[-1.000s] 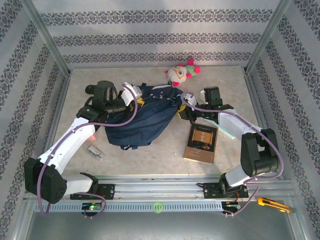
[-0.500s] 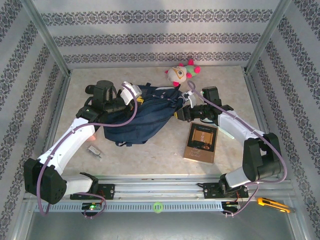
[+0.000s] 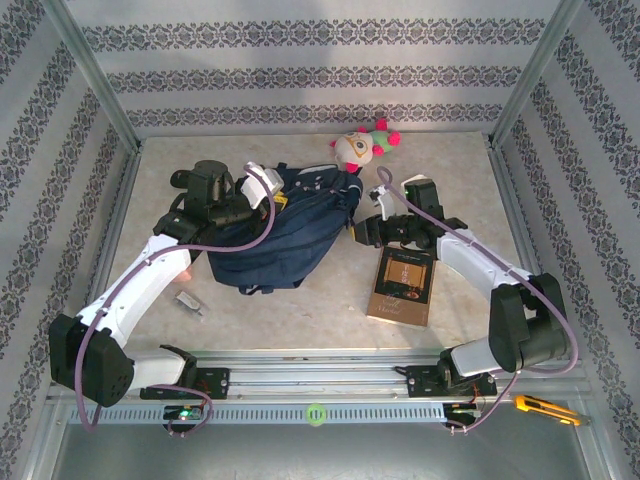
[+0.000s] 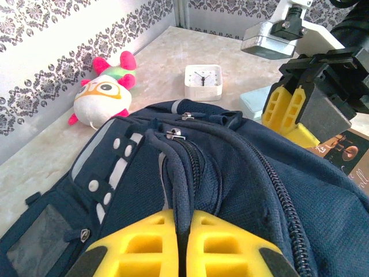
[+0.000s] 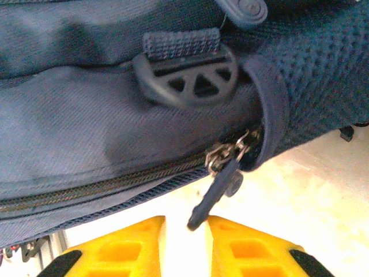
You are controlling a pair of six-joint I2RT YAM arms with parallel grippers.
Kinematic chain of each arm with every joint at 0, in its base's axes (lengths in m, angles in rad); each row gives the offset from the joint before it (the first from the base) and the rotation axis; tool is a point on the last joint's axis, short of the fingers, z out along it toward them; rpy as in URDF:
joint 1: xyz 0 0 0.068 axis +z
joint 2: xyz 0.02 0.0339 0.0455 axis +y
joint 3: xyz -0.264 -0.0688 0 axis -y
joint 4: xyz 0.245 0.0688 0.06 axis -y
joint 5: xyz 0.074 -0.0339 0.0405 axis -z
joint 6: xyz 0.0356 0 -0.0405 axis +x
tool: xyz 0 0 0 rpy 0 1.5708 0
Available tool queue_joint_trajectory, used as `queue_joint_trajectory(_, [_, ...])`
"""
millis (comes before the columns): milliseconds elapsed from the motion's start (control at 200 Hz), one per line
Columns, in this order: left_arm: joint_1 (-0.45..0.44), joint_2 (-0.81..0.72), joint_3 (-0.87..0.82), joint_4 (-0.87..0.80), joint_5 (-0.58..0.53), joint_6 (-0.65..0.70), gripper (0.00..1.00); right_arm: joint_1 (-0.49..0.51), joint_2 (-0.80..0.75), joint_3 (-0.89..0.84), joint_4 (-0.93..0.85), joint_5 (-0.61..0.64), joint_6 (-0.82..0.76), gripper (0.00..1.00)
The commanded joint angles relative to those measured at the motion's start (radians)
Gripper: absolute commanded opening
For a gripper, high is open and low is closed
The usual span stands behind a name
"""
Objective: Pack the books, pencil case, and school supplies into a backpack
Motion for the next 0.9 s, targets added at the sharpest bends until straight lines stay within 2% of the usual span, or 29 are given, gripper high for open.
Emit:
queue_joint_trajectory(0, [0.0, -0.014, 0.042, 0.126, 0.009, -0.034, 0.0, 0.018, -0.015, -0.022, 0.075, -0.004, 0.034, 0.27])
queue_joint_trajectory(115, [-0.001, -0.013, 0.04, 0.139, 0.039, -0.045, 0.0, 0.019, -0.014, -0.029, 0.09, 0.084, 0.033, 0.37])
queue_joint_trajectory(200, [0.001, -0.017, 0.04, 0.134, 0.079, -0.036, 0.0, 0.013, -0.026, -0.052, 0.116, 0.151, 0.027, 0.39])
queue_joint_trajectory(370, [0.041, -0.013, 0.055, 0.106, 0.244, -0.048, 0.0, 0.017, -0.082, -0.143, 0.209, 0.148, -0.045, 0.49])
queue_joint_trajectory(500, [0.077, -0.012, 0.05, 0.121, 0.322, -0.082, 0.0, 0.036, -0.157, -0.247, 0.278, 0.195, -0.037, 0.49])
queue_joint_trajectory(725, [0.106, -0.022, 0.044, 0.128, 0.36, -0.082, 0.0, 0.091, -0.333, -0.462, 0.445, 0.301, -0.064, 0.48])
queue_joint_trajectory(894, [0.118, -0.024, 0.045, 0.113, 0.4, -0.065, 0.0, 0.131, -0.341, -0.503, 0.554, 0.308, -0.141, 0.48])
